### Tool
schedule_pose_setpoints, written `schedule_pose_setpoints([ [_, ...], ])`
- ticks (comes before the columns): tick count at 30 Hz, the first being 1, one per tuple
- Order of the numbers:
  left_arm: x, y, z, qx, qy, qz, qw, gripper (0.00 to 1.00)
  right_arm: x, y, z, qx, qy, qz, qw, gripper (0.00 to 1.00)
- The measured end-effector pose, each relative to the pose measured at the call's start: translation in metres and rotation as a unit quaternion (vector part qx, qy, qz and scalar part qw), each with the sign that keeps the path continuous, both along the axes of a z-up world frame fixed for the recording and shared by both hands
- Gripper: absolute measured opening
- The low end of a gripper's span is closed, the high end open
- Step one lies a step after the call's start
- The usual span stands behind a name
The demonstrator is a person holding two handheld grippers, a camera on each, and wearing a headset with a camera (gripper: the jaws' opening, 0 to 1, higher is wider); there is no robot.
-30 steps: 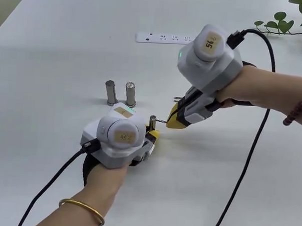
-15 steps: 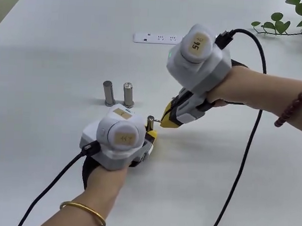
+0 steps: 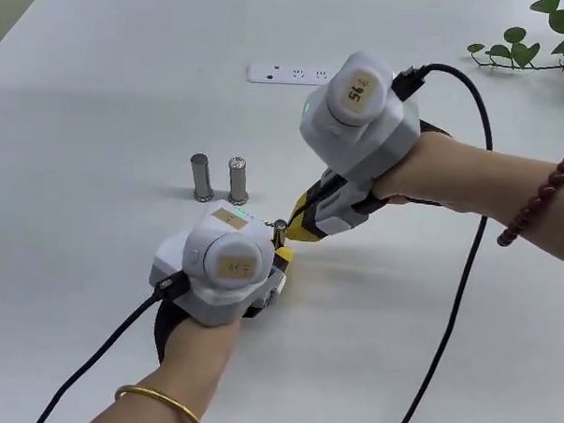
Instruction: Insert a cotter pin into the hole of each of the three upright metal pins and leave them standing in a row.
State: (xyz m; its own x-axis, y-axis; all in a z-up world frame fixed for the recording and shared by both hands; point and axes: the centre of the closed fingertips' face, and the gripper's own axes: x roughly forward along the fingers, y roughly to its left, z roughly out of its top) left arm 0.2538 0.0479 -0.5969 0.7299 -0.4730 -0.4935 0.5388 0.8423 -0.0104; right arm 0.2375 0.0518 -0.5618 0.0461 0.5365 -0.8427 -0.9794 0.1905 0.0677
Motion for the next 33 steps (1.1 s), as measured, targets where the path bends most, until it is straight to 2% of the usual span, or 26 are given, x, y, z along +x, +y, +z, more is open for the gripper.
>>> schedule_pose_setpoints([
  [6, -0.0002, 0.0000, -0.0001, -0.001, 0.000, 0.003, 1.0000, 0.07, -0.0030, -0.0088, 0.0016, -0.015, -0.004, 0.003, 0.9999, 0.09],
  [11, -0.0002, 0.0000, -0.0001, -0.005, 0.003, 0.010, 0.9999, 0.07, -0.0056, -0.0109, 0.0021, -0.016, 0.001, 0.004, 0.9999, 0.04],
  [13, 0.0002, 0.0004, -0.0003, -0.010, 0.008, 0.016, 0.9998, 0.07, -0.0053, -0.0107, 0.0009, -0.016, 0.001, 0.002, 0.9999, 0.02],
  [19, 0.0004, 0.0002, -0.0006, -0.005, 0.006, 0.018, 0.9998, 0.07, -0.0027, -0.0098, -0.0001, -0.014, -0.007, -0.005, 0.9999, 0.00],
  [33, 0.0011, -0.0002, -0.0006, -0.004, 0.005, 0.020, 0.9998, 0.07, 0.0030, -0.0056, -0.0011, -0.006, -0.006, -0.015, 0.9999, 0.00],
])
